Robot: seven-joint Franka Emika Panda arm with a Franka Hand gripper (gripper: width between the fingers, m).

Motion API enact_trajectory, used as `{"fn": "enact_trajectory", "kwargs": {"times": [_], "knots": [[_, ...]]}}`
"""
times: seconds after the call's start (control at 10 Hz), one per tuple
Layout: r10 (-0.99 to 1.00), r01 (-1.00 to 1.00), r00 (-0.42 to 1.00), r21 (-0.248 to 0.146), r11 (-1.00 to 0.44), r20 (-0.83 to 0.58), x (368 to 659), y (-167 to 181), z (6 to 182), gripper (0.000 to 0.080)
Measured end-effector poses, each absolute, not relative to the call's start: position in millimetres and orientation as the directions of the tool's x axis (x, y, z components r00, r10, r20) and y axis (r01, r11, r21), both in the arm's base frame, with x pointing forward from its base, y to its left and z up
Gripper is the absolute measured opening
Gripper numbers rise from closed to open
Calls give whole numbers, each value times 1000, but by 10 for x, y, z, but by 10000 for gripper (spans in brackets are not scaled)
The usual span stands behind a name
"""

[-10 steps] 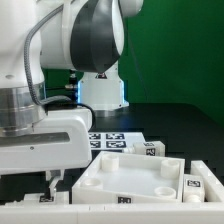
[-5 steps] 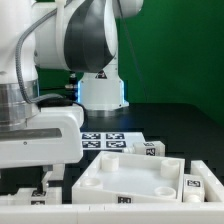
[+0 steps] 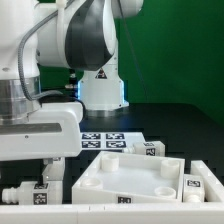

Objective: Assemble square table

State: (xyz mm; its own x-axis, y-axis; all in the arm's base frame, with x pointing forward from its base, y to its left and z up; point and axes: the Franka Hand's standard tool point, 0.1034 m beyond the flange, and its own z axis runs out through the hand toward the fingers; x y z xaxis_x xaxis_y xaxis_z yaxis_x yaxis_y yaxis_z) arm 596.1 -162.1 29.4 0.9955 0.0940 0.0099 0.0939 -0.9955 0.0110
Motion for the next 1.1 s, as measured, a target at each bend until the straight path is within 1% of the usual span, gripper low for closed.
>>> {"fn": "enact_trajectory", "kwargs": {"times": [0.2,0.3,0.4,0.6,0.8,1.0,1.1], "knots": [[87,87,996,8,-996,6,5965,-1601,300,649],[45,45,999,-9,-999,-17,5993,-1455,407,649],[32,32,999,-13,-999,-12,6042,-1259,543,649],[10,10,1000,-7,-1000,-2,6130,-822,639,649],[26,26,1000,-8,-1000,-6,6100,-932,600,649],[31,31,1000,-9,-999,-6,6104,-900,598,649],[-2,-2,1000,-14,-1000,-11,6072,-850,595,649]]}}
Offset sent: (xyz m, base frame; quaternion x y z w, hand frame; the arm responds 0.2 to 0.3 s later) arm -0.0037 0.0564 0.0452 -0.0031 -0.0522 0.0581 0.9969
